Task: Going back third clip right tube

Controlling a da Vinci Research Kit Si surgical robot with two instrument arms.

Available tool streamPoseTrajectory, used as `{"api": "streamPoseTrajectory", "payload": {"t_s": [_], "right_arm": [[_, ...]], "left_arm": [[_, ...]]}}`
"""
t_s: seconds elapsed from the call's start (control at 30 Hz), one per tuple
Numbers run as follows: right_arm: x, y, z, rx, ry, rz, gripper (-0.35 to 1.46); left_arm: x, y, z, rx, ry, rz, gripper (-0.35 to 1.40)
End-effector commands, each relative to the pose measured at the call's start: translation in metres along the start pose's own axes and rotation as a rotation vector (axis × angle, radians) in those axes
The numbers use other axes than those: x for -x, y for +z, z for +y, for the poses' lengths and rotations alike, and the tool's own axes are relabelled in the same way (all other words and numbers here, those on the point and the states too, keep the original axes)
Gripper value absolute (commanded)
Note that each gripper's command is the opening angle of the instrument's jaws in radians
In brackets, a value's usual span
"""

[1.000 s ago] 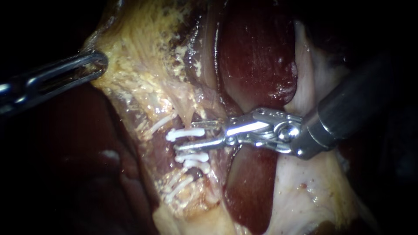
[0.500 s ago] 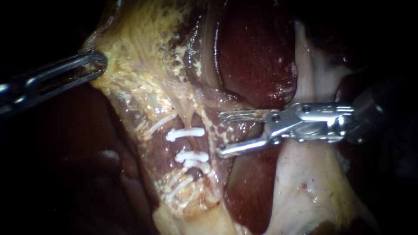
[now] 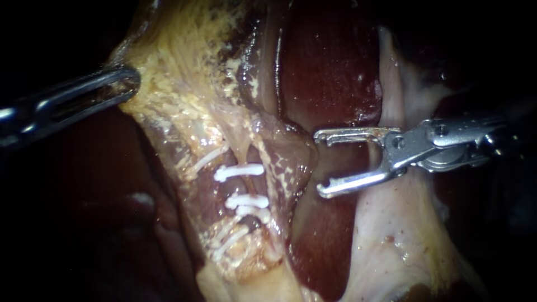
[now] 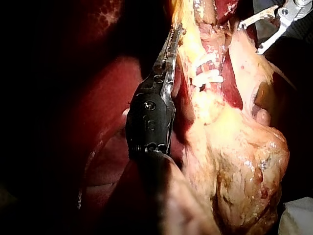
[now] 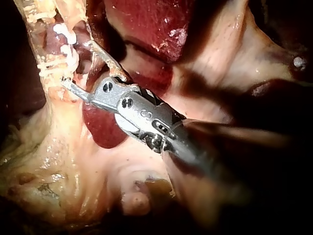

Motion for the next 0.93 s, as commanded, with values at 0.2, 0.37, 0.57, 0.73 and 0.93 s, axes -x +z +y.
{"api": "streamPoseTrajectory", "payload": {"t_s": [0.2,0.37,0.57,0.73,0.93], "right_arm": [[0.0001,-0.0005,-0.0001,-0.005,-0.012,-0.001,0.6],[0.0,-0.0007,-0.0003,-0.009,-0.019,0.0,0.6],[-0.0001,-0.0006,-0.0004,-0.01,-0.03,0.0,0.6],[-0.0003,-0.0006,-0.0004,-0.01,-0.035,0.0,0.6],[-0.0005,-0.0005,-0.0004,-0.008,-0.045,0.005,0.6]], "left_arm": [[-0.0021,0.0044,-0.0003,-0.015,0.008,0.015,-0.35],[-0.0035,0.0084,-0.0015,-0.032,0.017,0.029,-0.35],[-0.0044,0.0095,-0.0021,-0.037,0.02,0.042,-0.35],[-0.0044,0.0093,-0.002,-0.038,0.021,0.043,-0.35],[-0.0043,0.0092,-0.0019,-0.039,0.021,0.044,-0.35]]}}
